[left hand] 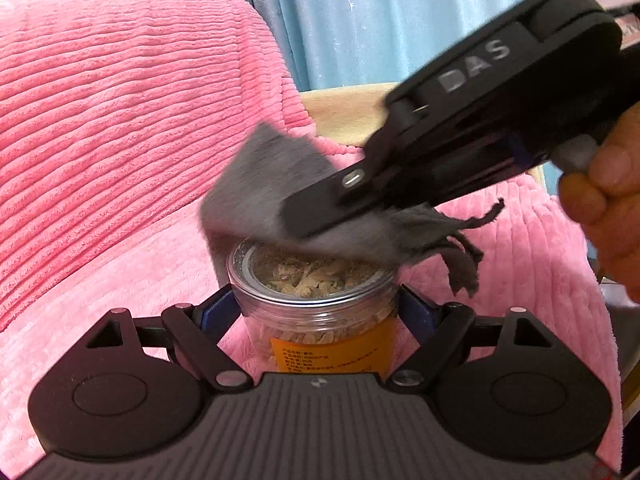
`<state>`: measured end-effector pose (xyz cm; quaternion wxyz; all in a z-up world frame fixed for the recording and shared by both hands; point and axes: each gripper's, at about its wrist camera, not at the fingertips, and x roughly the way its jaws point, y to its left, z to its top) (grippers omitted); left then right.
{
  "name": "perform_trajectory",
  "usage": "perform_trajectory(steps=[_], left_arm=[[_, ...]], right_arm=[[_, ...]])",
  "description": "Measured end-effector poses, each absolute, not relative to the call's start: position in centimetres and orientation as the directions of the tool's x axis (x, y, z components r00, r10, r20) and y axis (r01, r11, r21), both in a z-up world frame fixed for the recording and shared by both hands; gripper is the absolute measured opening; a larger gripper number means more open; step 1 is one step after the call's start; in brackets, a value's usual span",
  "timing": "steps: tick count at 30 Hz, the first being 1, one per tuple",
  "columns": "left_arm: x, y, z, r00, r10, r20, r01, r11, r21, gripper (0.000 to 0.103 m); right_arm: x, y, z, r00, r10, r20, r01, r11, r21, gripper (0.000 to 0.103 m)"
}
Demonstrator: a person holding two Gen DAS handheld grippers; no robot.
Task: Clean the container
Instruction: 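Rub the cloth around the lid rim with the right gripper while the left gripper holds the jar, then set the jar down on the blanket with the left gripper while the right gripper drops the cloth beside it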
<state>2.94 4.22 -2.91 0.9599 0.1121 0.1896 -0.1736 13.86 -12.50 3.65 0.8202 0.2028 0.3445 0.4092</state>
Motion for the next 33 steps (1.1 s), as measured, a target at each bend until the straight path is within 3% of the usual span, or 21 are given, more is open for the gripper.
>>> perform_trajectory(steps=[7, 12, 16, 18, 22, 25, 33], left_arm=[[4.9, 6.7, -2.9, 0.869, -0.298, -0.395, 0.368, 0.923, 0.114, 0.085], [6.7, 7.7, -2.8, 0.871, -0.295, -0.394, 0.363, 0.925, 0.111, 0.085], [6.6, 7.0, -3.0, 0.87, -0.295, -0.395, 0.365, 0.924, 0.115, 0.085], [6.8, 6.6, -3.0, 0.869, -0.295, -0.396, 0.366, 0.923, 0.115, 0.085], [5.4, 5.9, -3.1, 0.868, -0.297, -0.398, 0.369, 0.922, 0.118, 0.085], [3.5, 5.1, -3.3, 0.868, -0.297, -0.398, 0.37, 0.922, 0.119, 0.085], [4.6, 6.5, -3.2, 0.859, -0.319, -0.401, 0.398, 0.908, 0.131, 0.085]], right_arm=[[14.9, -22.1, 5.1, 0.743, 0.587, -0.321, -0.298, 0.72, 0.627, 0.003], [14.0, -25.0, 7.0, 0.922, 0.309, -0.232, -0.171, 0.865, 0.472, 0.003], [14.3, -23.1, 6.9, 0.933, 0.296, -0.204, -0.21, 0.909, 0.359, 0.003], [14.9, -21.4, 6.2, 0.896, 0.369, -0.247, -0.287, 0.906, 0.31, 0.003], [15.9, -16.7, 3.2, 0.701, 0.552, -0.452, -0.494, 0.833, 0.25, 0.003], [15.9, -14.7, 1.1, 0.61, 0.548, -0.572, -0.545, 0.814, 0.199, 0.003], [14.7, -14.1, 0.0, 0.601, 0.462, -0.653, -0.575, 0.817, 0.049, 0.003]])
